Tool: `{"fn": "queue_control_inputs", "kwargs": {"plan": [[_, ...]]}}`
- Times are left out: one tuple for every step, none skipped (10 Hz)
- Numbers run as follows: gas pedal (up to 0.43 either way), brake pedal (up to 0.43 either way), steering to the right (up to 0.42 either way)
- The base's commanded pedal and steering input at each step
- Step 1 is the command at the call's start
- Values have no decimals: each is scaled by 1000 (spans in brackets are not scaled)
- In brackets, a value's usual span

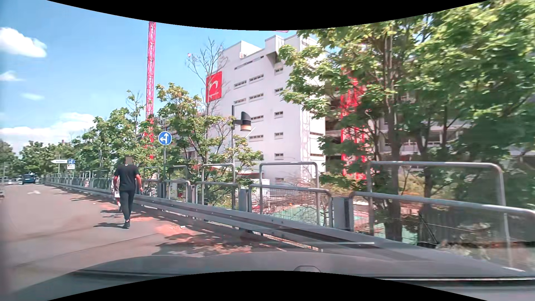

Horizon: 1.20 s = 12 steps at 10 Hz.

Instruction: Follow the waypoints while adhering to traffic rules and regulations

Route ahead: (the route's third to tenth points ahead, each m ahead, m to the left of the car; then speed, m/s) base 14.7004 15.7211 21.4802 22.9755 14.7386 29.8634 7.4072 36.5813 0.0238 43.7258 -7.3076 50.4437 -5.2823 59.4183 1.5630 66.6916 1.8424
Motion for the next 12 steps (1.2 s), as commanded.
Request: {"fn": "queue_control_inputs", "kwargs": {"plan": [[0,0,-809],[0,0,-798],[0,0,-782],[0,0,-762],[0,0,-747],[0,0,-738],[0,0,-732],[0,0,-717],[0,0,-700],[0,0,-683],[0,0,-660],[0,0,-633]]}}
